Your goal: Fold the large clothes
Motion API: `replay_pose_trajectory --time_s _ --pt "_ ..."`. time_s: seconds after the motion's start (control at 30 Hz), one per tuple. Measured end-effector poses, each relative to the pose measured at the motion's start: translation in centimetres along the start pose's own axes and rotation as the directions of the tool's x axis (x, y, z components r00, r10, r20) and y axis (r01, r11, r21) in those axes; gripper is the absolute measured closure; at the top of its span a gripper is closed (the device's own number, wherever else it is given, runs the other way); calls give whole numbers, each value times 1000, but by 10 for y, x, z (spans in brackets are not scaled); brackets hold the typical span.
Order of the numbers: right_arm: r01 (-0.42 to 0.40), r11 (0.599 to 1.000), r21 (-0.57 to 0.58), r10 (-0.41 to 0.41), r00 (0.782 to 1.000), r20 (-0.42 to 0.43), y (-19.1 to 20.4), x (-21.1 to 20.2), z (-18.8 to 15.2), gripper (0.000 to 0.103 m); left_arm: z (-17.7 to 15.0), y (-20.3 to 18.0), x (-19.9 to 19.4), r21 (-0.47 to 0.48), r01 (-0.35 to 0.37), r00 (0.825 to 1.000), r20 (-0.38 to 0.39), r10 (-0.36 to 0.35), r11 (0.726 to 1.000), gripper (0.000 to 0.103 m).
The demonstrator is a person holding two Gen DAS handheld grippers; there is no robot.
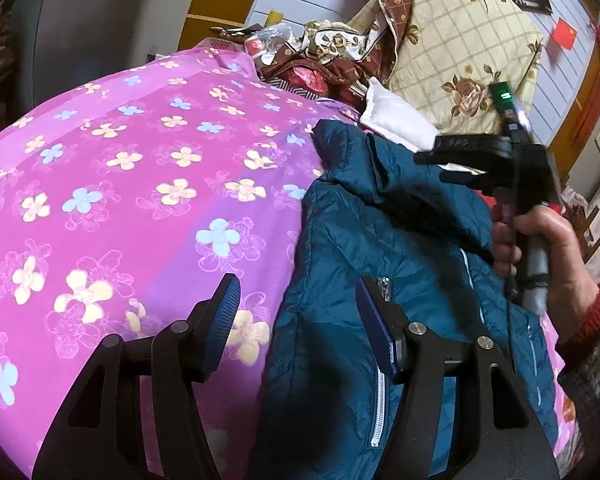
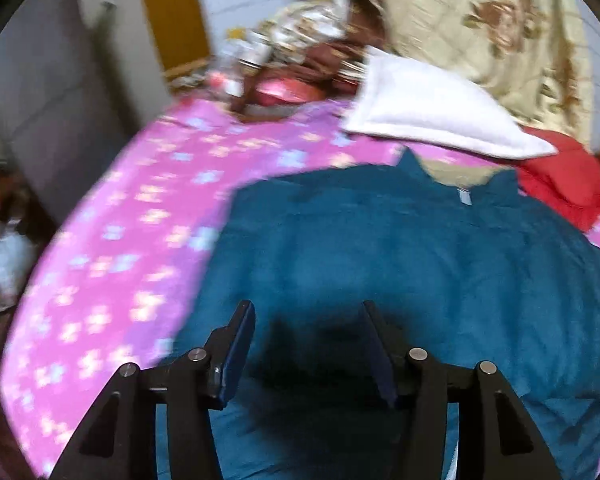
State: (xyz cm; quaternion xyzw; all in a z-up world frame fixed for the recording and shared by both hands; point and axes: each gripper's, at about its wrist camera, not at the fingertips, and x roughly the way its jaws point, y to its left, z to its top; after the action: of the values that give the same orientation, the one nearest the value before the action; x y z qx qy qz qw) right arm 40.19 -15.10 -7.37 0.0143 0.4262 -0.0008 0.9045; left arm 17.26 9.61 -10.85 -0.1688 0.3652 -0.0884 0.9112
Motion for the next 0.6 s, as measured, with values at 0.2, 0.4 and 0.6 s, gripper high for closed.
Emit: replay_pose_trajectory --time_s 0.2,0.4,0.6 --pt "5 1000 25 -2 991 -135 4 55 -12 56 0 1 7 7 -17 1000 -20 17 1000 43" --pt "-150 985 80 156 985 -78 -11 -3 -32 56 -1 -1 8 17 -40 999 -22 40 999 43" --pt "-191 978 88 193 981 -15 -67 -100 -98 55 -6 0 5 37 -77 997 -21 78 996 43"
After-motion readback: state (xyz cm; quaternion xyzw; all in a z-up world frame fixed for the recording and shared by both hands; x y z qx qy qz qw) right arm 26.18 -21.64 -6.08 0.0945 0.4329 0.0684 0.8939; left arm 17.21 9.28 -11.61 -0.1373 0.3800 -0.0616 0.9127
